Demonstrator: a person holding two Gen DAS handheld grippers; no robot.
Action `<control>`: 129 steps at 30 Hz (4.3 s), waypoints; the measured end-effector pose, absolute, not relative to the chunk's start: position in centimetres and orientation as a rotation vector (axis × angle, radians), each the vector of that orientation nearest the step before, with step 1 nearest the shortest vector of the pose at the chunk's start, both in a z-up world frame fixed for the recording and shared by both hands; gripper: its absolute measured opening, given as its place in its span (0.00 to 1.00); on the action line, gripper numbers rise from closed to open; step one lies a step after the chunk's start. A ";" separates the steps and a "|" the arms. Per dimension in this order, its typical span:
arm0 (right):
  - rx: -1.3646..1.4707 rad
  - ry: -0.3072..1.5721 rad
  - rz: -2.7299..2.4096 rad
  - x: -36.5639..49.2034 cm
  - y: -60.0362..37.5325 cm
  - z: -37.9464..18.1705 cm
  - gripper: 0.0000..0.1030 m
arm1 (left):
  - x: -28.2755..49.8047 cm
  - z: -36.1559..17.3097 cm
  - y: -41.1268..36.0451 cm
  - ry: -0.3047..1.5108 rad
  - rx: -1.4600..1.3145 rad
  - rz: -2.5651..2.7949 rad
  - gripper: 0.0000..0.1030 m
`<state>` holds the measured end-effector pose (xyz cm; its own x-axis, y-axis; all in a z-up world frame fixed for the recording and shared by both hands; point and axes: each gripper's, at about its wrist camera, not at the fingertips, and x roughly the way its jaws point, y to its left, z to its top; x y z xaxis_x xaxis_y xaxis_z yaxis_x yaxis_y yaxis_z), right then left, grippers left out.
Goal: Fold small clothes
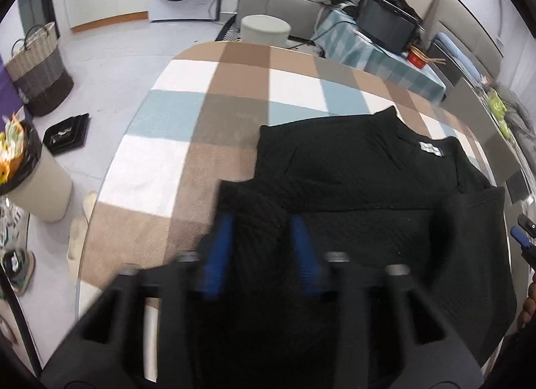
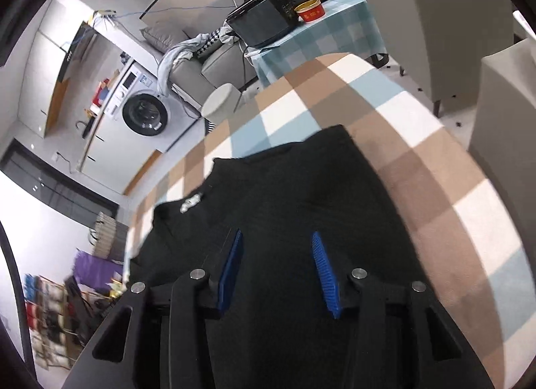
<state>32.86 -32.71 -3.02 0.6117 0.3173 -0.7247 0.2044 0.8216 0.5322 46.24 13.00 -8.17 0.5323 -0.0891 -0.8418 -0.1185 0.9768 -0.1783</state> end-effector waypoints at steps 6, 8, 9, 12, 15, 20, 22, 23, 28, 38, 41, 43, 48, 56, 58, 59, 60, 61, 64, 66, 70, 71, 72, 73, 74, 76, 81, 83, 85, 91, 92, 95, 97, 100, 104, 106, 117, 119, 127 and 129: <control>0.619 0.928 0.069 32.0 -33.6 -3.1 0.43 | 44.4 -5.5 13.3 0.916 -0.262 -0.039 0.16; 0.604 0.921 0.066 31.8 -33.7 -2.9 0.45 | 43.8 -4.9 13.7 0.910 -0.281 -0.051 0.16; 0.598 0.920 0.063 31.9 -33.7 -2.9 0.48 | 43.6 -4.8 13.8 0.915 -0.280 -0.051 0.17; 0.610 0.928 0.064 31.9 -33.9 -3.3 0.48 | 43.6 -5.6 14.0 0.943 -0.258 -0.018 0.17; 0.616 0.935 0.064 31.6 -34.0 -3.6 0.48 | 43.4 -7.0 14.6 0.978 -0.267 0.006 0.17; 0.621 0.941 0.059 31.3 -34.3 -3.9 0.48 | 42.9 -7.0 15.0 0.932 -0.266 -0.005 0.09; 0.629 0.940 0.058 31.0 -34.5 -3.8 0.48 | 42.9 -6.7 15.0 0.920 -0.261 -0.004 0.09; 0.631 0.940 0.056 31.0 -34.5 -3.8 0.48 | 42.8 -6.5 15.0 0.915 -0.256 -0.006 0.07; 0.630 0.946 0.052 30.9 -34.6 -4.1 0.48 | 42.2 -4.5 15.9 0.824 -0.278 0.007 0.04; 0.558 0.971 0.002 30.0 -35.7 -3.8 0.55 | 42.9 -6.0 20.8 0.883 -0.418 0.124 0.11; 0.508 0.983 -0.027 29.1 -36.7 -3.8 0.62 | 41.8 -6.2 20.3 0.910 -0.402 0.088 0.45; 0.488 0.997 -0.043 28.5 -37.3 -4.0 0.62 | 40.5 -6.0 19.8 0.901 -0.379 0.086 0.63; 0.473 1.042 -0.016 26.8 -38.2 -4.9 0.62 | 37.3 -6.2 18.6 0.949 -0.342 0.045 0.67; 0.360 1.109 0.102 22.0 -36.3 -5.8 0.62 | 29.2 -7.5 17.2 1.016 -0.308 0.017 0.67; 0.339 1.107 0.129 20.8 -35.7 -5.8 0.62 | 27.4 -7.9 16.6 1.031 -0.302 0.005 0.67; 0.323 1.098 0.144 20.3 -35.3 -5.6 0.62 | 26.6 -8.0 16.4 1.031 -0.303 0.003 0.67; 0.309 1.093 0.154 20.0 -34.9 -5.5 0.62 | 25.5 -8.1 16.1 1.029 -0.307 -0.001 0.67; 0.298 1.088 0.165 19.5 -34.6 -5.4 0.62 | 24.5 -8.1 15.8 1.017 -0.307 0.000 0.67; 0.244 1.074 0.182 18.7 -33.5 -5.7 0.56 | 22.5 -8.1 15.0 0.999 -0.305 -0.017 0.64; 0.216 1.058 0.196 18.2 -32.8 -6.0 0.30 | 21.6 -7.9 14.4 0.980 -0.290 -0.042 0.43; 0.177 1.061 0.215 17.3 -31.8 -6.2 0.22 | 19.9 -7.7 13.7 0.969 -0.256 -0.065 0.12; 0.175 1.065 0.213 17.0 -31.8 -6.3 0.21 | 19.4 -7.7 13.5 0.970 -0.250 -0.067 0.12; 0.178 1.070 0.216 16.7 -31.8 -6.3 0.21 | 19.1 -7.6 13.5 0.973 -0.242 -0.067 0.12; 0.177 1.077 0.219 16.3 -31.8 -6.3 0.21 | 18.5 -7.6 13.3 0.975 -0.230 -0.068 0.12; 0.175 1.087 0.219 15.7 -31.8 -6.3 0.21 | 18.1 -7.5 13.2 0.978 -0.221 -0.071 0.12; 0.168 1.102 0.228 14.5 -32.0 -6.2 0.21 | 16.4 -7.3 13.0 0.987 -0.206 -0.080 0.12; 0.176 1.159 0.284 10.5 -32.4 -6.0 0.23 | 11.8 -6.8 13.6 1.010 -0.240 -0.089 0.12; 0.172 1.159 0.298 9.8 -32.6 -5.6 0.33 | 10.9 -6.5 13.8 1.012 -0.240 -0.093 0.16; 0.191 1.142 0.291 10.2 -33.2 -5.0 0.46 | 10.7 -6.0 14.3 1.006 -0.247 -0.073 0.30; 0.283 1.052 0.230 14.4 -35.2 -3.5 0.48 | 14.7 -4.5 17.0 0.928 -0.322 -0.023 0.63; 0.308 1.043 0.213 15.8 -35.6 -3.5 0.49 | 16.2 -4.5 17.4 0.927 -0.333 -0.023 0.63; 0.342 1.023 0.160 20.5 -36.1 -3.8 0.49 | 20.5 -4.8 18.1 0.955 -0.339 0.001 0.63; 0.361 1.010 0.162 22.9 -36.6 -3.9 0.49 | 22.8 -5.1 18.2 0.971 -0.326 -0.006 0.63; 0.386 1.033 0.149 26.3 -37.0 -4.5 0.49 | 26.2 -5.9 18.2 1.023 -0.281 0.024 0.63; 0.365 1.052 0.166 29.2 -36.7 -5.2 0.49 | 29.0 -6.9 18.0 1.046 -0.282 0.015 0.63; 0.365 1.054 0.178 30.0 -36.5 -5.5 0.49 | 30.2 -7.0 18.0 1.040 -0.277 0.020 0.63; 0.264 0.894 0.224 29.0 -35.2 -3.8 0.08 | 32.6 -6.1 16.8 0.934 -0.261 -0.015 0.04; 0.245 0.842 0.230 27.9 -35.0 -2.7 0.07 | 32.2 -5.4 16.6 0.892 -0.255 -0.014 0.04; 0.206 0.707 0.202 26.0 -34.2 1.0 0.05 | 30.7 -2.0 16.7 0.793 -0.274 -0.024 0.01; 0.211 0.678 0.180 26.4 -34.3 2.0 0.05 | 31.6 -1.1 16.9 0.781 -0.290 -0.019 0.01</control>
